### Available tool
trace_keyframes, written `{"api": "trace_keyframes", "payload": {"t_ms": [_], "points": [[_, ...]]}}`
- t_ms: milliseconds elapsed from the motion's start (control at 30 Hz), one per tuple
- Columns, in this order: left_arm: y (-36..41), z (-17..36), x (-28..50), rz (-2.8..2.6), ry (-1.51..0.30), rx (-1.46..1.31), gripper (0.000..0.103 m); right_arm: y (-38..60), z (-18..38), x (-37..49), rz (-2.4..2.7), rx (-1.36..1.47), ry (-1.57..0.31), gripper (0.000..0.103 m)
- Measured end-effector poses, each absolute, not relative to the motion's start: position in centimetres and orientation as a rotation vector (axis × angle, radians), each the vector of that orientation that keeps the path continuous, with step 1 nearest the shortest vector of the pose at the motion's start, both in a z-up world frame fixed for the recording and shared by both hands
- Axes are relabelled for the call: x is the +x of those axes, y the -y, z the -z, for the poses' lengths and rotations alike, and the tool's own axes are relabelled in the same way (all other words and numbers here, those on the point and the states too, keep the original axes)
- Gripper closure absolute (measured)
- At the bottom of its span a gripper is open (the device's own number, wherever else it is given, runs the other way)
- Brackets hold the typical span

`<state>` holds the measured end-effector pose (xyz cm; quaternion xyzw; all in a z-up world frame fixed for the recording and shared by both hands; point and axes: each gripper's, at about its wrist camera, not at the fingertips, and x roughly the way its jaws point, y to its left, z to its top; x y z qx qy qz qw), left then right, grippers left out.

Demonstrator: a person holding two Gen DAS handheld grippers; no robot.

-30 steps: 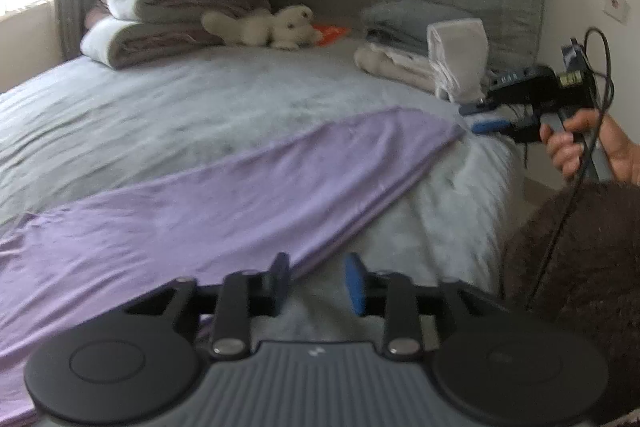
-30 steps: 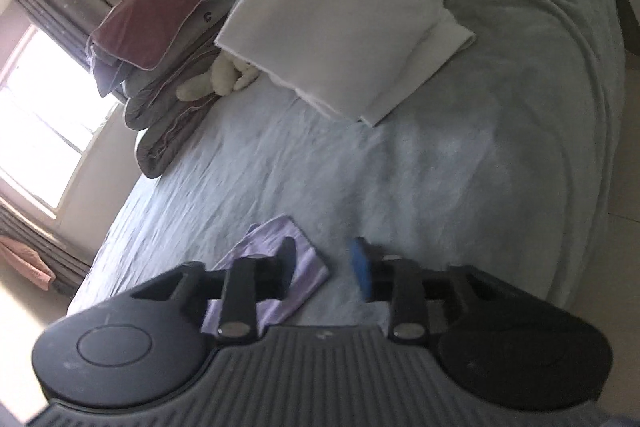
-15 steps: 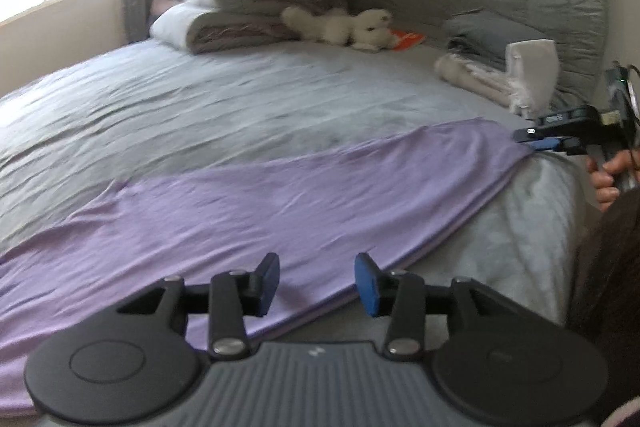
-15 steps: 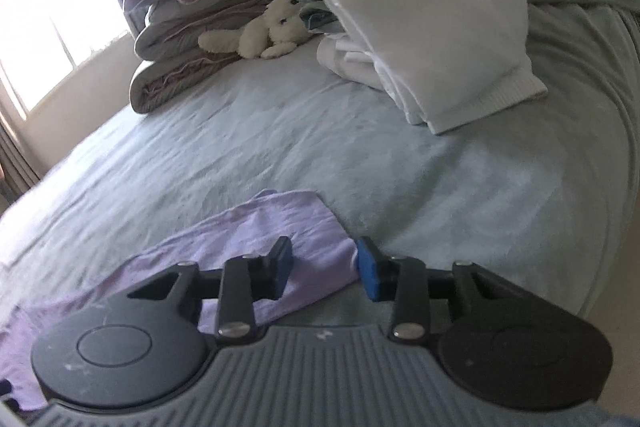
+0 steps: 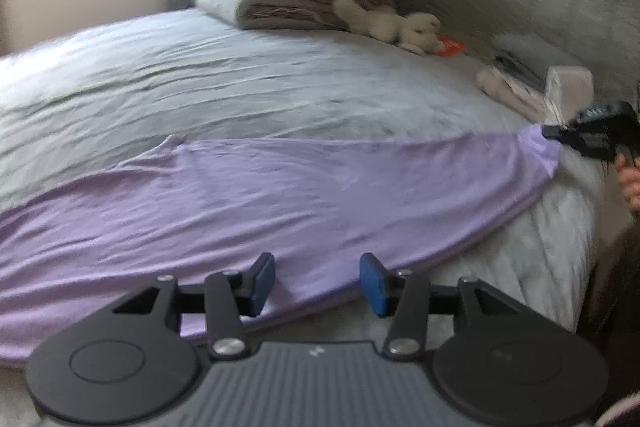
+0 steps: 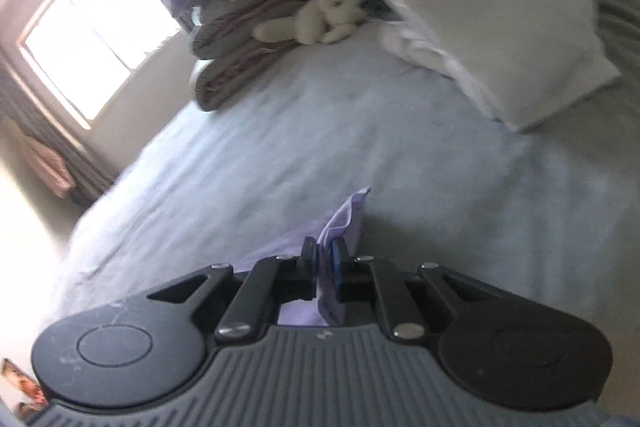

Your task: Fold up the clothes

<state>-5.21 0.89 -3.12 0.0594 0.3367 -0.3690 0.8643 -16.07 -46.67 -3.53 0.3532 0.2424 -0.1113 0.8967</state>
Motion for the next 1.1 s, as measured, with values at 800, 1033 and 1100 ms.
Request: {"api": "trace_keyframes", "payload": {"t_ms": [800, 1033, 1100], "points": [[-4.3, 6.0, 1.8, 0.772, -0.975, -0.857, 0.044, 23.3, 0.5, -4.1, -0.387, 0.513, -0.718, 0.093], [-2.8, 7.1, 2.5, 0.701, -1.029, -0.87, 0.059, 20.7, 0.9, -4.7, -0.448, 0.446, -0.742, 0.092], [-2.5, 7.2, 2.6, 0.677, -1.03, -0.866, 0.073, 20.7, 1.0, -4.6, -0.463, 0.461, -0.742, 0.092]]}}
